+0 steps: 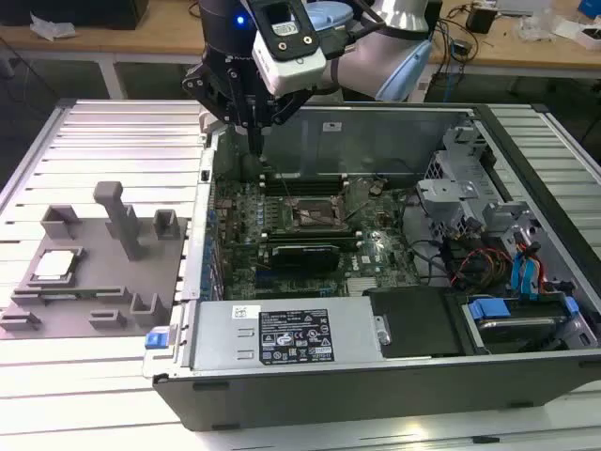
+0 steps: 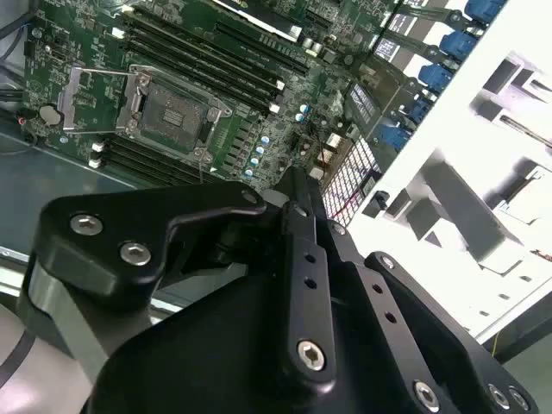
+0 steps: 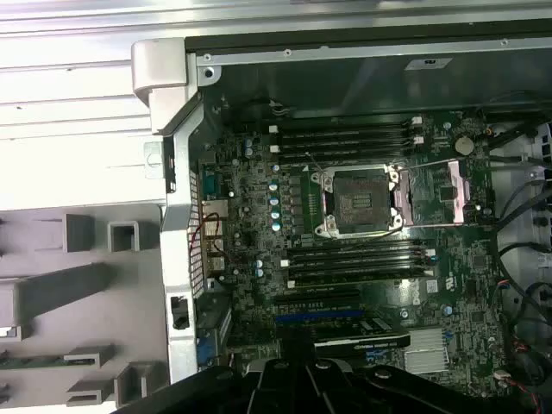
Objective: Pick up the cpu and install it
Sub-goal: 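Reach for the cpu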
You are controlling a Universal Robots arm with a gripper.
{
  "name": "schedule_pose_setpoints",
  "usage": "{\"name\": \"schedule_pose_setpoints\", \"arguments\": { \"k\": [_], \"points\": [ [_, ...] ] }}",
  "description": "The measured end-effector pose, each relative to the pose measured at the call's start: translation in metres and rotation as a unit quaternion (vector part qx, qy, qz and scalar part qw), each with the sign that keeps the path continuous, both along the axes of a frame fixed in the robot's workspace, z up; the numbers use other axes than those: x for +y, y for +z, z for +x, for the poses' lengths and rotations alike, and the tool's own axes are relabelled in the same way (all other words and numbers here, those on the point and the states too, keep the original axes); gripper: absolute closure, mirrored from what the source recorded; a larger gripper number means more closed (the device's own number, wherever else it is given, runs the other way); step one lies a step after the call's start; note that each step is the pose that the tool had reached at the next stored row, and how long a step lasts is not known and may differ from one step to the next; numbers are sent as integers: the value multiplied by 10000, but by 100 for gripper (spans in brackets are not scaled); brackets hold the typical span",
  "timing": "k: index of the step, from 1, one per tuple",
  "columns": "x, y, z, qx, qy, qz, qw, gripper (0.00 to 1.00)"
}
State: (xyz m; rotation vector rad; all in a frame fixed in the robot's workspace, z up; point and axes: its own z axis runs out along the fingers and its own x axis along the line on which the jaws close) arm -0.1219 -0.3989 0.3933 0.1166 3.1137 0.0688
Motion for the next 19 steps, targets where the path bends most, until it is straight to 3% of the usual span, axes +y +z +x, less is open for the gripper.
{"name": "schedule_pose_setpoints", "arguments": {
  "k": [12, 19],
  "points": [
    [0, -1, -11, 0, 0, 1, 10000, 89],
    [8, 0, -82, -1, 0, 0, 10000, 89]
  ]
}}
